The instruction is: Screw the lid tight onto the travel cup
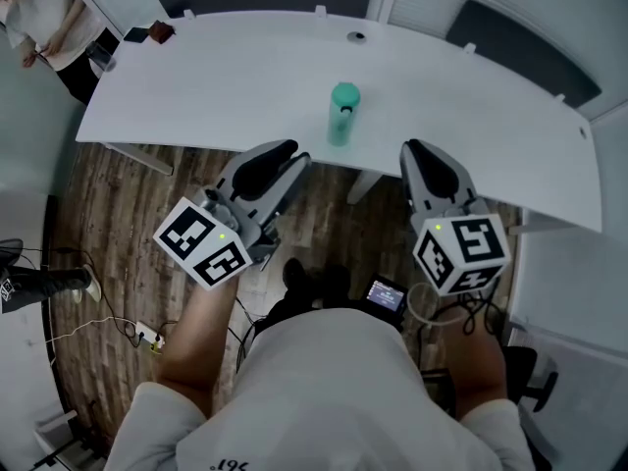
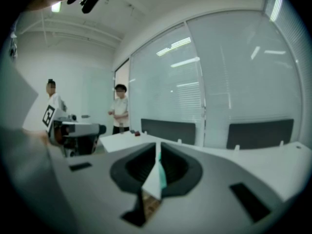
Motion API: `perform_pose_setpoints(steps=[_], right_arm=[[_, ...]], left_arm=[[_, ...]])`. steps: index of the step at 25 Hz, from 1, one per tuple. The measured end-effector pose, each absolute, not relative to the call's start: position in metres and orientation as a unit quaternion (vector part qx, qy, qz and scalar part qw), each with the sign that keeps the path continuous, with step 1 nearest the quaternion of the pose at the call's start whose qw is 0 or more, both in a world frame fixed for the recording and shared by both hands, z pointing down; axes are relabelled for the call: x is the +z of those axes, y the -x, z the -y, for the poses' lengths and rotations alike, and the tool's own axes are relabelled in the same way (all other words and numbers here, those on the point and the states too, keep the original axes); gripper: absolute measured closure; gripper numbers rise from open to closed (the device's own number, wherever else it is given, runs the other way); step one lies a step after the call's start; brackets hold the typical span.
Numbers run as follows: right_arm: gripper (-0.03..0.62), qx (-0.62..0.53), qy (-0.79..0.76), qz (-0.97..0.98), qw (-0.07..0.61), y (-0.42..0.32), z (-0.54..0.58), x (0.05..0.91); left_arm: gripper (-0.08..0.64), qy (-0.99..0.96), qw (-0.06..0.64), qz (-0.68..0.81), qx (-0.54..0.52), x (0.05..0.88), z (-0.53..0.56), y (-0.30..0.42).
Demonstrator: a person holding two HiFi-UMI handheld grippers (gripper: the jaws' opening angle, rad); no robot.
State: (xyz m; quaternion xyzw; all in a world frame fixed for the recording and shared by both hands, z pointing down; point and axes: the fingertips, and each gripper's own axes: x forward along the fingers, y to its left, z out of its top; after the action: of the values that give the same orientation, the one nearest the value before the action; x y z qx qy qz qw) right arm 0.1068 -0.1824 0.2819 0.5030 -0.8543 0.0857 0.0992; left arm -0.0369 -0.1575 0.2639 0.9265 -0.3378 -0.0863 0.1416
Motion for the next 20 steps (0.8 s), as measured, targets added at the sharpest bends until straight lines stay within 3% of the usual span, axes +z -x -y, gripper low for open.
perform_pose_setpoints(steps=[20], right_arm=[[0.561, 0.12, -0.477, 0.863, 0.112, -0.138, 0.149, 0.312]], left_arm=[[0.463, -0.908, 0.178, 0.373, -0.073, 0.293, 0.11, 0.017]])
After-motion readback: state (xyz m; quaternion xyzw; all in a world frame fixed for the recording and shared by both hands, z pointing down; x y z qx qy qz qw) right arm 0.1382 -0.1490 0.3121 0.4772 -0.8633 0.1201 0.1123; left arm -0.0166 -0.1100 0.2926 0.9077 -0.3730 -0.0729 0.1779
